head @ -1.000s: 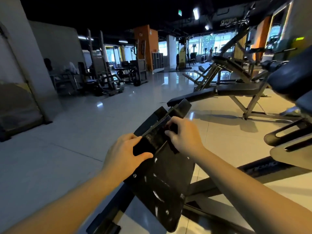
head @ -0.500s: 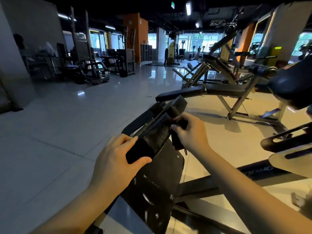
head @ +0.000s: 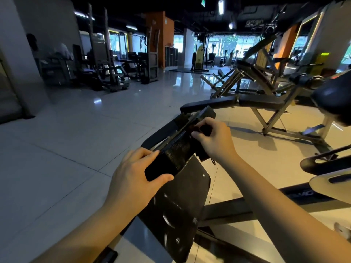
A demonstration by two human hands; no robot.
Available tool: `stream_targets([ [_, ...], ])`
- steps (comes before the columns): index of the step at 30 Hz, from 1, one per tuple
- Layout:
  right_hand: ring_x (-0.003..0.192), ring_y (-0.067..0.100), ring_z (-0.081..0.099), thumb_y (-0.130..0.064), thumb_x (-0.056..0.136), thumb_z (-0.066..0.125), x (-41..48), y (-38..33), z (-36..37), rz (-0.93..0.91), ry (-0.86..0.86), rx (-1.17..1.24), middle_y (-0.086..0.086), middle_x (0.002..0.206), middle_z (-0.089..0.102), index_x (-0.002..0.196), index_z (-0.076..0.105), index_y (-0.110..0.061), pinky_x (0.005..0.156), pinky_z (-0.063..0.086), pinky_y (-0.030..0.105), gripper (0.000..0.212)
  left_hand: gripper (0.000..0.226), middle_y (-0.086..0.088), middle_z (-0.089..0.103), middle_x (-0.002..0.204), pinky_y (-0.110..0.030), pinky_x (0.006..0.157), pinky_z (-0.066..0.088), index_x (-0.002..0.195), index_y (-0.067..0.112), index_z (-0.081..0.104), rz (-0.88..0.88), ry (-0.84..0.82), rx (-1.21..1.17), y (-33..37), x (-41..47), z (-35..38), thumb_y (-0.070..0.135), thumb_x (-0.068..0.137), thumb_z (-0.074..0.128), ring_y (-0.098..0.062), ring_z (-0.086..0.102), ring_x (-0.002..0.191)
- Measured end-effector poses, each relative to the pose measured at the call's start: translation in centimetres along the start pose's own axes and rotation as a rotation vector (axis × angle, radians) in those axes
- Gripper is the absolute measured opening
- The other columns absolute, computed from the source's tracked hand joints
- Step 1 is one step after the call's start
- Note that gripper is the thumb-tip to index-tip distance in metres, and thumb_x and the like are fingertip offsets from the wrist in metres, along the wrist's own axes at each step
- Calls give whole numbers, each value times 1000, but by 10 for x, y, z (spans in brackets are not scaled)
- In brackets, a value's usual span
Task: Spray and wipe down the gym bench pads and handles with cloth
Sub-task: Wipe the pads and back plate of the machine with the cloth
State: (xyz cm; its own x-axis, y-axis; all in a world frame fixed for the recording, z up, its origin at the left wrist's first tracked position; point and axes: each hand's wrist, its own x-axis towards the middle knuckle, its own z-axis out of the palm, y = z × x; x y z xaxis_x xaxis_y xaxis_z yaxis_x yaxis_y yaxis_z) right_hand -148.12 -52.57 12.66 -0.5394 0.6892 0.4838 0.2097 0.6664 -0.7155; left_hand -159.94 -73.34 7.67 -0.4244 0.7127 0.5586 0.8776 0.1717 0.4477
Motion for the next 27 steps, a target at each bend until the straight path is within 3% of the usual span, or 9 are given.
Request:
stream_targets([
  [3, 104, -3, 61, -20, 92, 74, -42, -32, -4, -243, -215, 20, -17, 106, 65, 106, 67, -26, 85, 52, 14, 18, 73, 20, 51, 108, -22, 79, 50, 133, 27, 64, -6, 33, -2, 2, 0, 0, 71, 75, 64, -4, 51, 104],
  [5, 101, -9, 60, -19, 92, 74, -41, -33, -9, -276, -247, 27, -19, 103, 64, 107, 65, -25, 82, 49, 9, 19, 66, 21, 52, 105, -20, 76, 47, 129, 28, 66, -10, 47, -1, 4, -1, -1, 65, 75, 69, -3, 51, 101],
  [7, 98, -5, 61, -20, 91, 75, -20, -14, -17, -144, -90, 94, -18, 103, 61, 108, 63, -24, 80, 49, 13, 21, 63, 23, 51, 103, -17, 76, 43, 127, 29, 67, -13, 43, -13, 6, -2, -2, 62, 74, 71, -4, 52, 98],
  [10, 110, 20, 63, -21, 88, 78, 6, 19, -26, 172, 103, 249, -5, 116, 59, 118, 55, -26, 93, 57, 43, 37, 62, 26, 51, 104, -19, 76, 46, 127, 31, 67, -12, 51, -27, 7, -3, -3, 60, 74, 72, -5, 54, 98],
  [13, 113, 24, 59, -17, 87, 79, 22, 36, -26, 329, 119, 295, 2, 123, 56, 137, 49, -16, 96, 53, 39, 58, 57, 27, 51, 105, -18, 77, 46, 125, 31, 67, -27, 59, -49, 9, -2, -2, 55, 74, 76, -4, 54, 101],
  [17, 113, 20, 62, -26, 87, 79, 40, 24, -12, 158, 214, 22, 4, 122, 66, 128, 63, -16, 91, 52, 33, 45, 58, 28, 51, 106, -26, 78, 54, 125, 34, 66, -26, 43, -54, 8, -1, -2, 58, 73, 75, -2, 55, 101],
  [19, 108, 17, 60, -27, 88, 79, 39, 15, -3, 78, 183, -67, 2, 119, 67, 124, 65, -19, 85, 48, 30, 39, 58, 28, 51, 105, -30, 79, 57, 124, 35, 65, -24, 40, -52, 7, -1, -3, 61, 72, 73, -2, 55, 101],
  [21, 101, 13, 58, -28, 88, 79, 34, 7, 0, 35, 137, -88, -1, 113, 66, 120, 67, -20, 81, 45, 27, 35, 60, 27, 51, 105, -30, 79, 57, 124, 33, 66, -26, 38, -51, 6, 0, -3, 62, 72, 72, -3, 55, 102],
  [27, 96, 11, 64, -32, 83, 83, -2, -31, -9, -75, -87, -6, -10, 102, 68, 106, 70, -24, 84, 57, 34, 28, 57, 25, 52, 102, -29, 77, 55, 122, 31, 67, 3, 48, -34, 6, 0, -5, 61, 74, 71, -5, 55, 99],
])
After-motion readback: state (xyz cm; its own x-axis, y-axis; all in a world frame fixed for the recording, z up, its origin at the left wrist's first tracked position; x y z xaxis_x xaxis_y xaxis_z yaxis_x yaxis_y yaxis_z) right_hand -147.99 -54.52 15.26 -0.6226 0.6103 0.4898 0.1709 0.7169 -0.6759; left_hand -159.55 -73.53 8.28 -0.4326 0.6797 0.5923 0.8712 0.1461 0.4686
